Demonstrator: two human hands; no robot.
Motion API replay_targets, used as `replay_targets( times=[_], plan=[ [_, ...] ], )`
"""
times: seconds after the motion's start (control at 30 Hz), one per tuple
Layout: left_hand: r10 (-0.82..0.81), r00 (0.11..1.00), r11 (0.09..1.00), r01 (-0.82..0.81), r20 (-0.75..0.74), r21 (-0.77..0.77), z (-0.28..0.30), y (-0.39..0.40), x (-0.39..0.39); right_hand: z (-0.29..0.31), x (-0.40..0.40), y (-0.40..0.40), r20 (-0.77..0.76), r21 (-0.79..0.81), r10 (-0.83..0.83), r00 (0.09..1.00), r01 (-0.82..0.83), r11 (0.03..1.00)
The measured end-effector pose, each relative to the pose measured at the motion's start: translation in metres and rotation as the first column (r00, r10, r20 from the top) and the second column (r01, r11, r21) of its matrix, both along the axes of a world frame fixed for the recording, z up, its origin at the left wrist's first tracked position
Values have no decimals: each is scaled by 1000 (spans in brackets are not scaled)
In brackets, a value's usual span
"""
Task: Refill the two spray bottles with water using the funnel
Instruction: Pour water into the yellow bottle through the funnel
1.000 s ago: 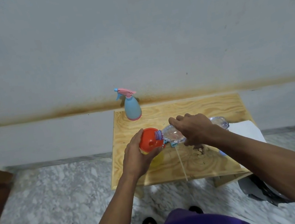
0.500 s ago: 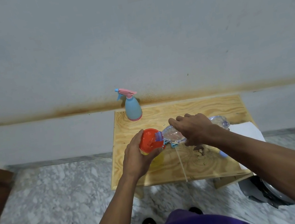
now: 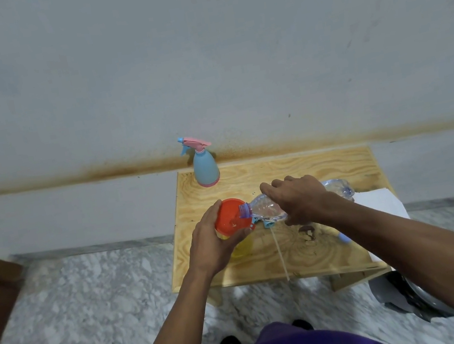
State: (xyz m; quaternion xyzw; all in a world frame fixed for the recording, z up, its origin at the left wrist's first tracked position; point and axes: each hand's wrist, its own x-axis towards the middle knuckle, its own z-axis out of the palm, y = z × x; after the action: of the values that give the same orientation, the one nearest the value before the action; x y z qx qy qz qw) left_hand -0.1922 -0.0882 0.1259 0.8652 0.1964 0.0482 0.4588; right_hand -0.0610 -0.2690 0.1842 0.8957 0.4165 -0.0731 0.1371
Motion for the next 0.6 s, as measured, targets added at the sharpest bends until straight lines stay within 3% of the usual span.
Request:
replay_targets(
  times=[0.6],
  plan=[
    [-8, 1000, 1000, 8, -16, 3, 0, 1, 0, 2, 1, 0, -1, -19, -4, 1000, 4, 1000]
  ],
)
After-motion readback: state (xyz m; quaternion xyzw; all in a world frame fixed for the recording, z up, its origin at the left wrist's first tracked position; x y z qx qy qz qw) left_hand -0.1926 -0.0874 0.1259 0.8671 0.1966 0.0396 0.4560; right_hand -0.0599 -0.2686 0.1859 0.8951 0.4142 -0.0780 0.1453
